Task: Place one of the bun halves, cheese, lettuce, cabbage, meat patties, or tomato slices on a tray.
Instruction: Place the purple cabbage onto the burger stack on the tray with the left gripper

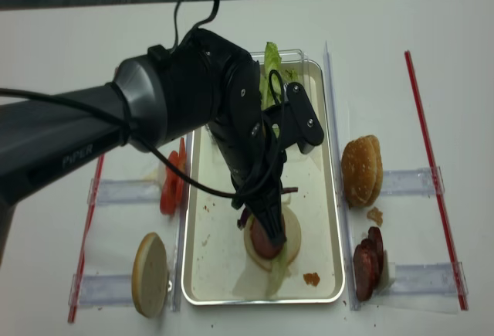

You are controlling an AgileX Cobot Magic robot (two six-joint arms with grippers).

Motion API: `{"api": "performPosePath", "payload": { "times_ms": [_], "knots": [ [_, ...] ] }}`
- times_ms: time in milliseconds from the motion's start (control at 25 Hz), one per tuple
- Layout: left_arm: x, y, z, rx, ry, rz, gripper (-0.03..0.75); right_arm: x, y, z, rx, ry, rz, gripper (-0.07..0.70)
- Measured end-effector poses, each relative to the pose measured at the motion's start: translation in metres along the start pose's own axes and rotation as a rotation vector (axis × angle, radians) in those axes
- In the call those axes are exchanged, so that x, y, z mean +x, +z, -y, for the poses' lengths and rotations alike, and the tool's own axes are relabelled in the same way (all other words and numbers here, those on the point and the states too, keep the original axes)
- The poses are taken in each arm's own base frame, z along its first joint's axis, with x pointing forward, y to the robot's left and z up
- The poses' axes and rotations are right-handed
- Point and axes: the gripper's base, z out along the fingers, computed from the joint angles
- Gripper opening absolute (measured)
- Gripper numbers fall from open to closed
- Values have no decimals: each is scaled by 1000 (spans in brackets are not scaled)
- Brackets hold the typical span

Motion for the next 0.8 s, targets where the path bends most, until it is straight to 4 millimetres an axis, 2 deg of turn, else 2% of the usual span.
{"api": "performPosePath", "payload": {
  "times_ms": [440,800],
  "knots": [
    [-4,26,-5,18,-21,-43,34,0,0,0,0,0,0,427],
    [-8,36,-6,37,-52,-46,34,0,0,0,0,0,0,427]
  ]
}}
